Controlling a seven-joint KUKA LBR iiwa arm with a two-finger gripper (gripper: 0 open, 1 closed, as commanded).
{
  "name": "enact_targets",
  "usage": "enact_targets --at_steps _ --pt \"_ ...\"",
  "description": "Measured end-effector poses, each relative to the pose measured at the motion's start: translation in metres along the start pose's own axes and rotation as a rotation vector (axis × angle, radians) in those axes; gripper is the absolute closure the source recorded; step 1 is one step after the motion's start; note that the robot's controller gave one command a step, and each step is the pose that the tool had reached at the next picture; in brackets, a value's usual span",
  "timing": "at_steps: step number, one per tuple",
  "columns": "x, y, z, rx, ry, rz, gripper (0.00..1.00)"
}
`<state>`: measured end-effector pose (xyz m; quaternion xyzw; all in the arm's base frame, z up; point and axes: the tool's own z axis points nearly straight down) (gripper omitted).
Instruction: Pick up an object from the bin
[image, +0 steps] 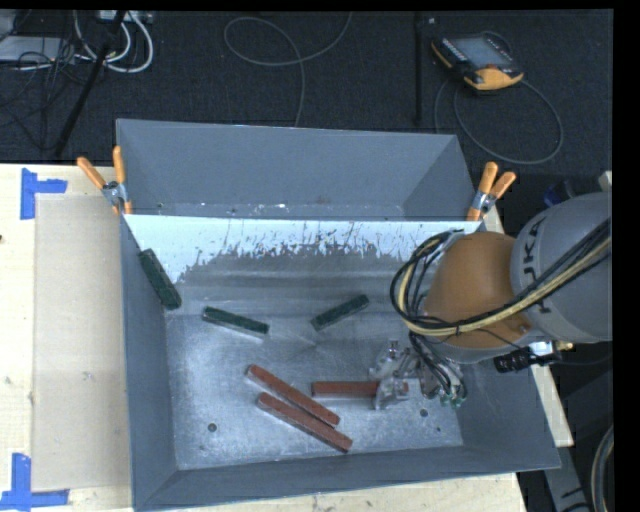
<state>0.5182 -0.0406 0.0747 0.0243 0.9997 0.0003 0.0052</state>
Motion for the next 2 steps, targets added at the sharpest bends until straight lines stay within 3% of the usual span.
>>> enact_targets --at_steps 1,2 --pt "0.0 0.0 0.0 0.0 0.0 0.0 1.0" --pt "0.0 0.005 -0.146 0.001 0.009 -0.031 1.0"
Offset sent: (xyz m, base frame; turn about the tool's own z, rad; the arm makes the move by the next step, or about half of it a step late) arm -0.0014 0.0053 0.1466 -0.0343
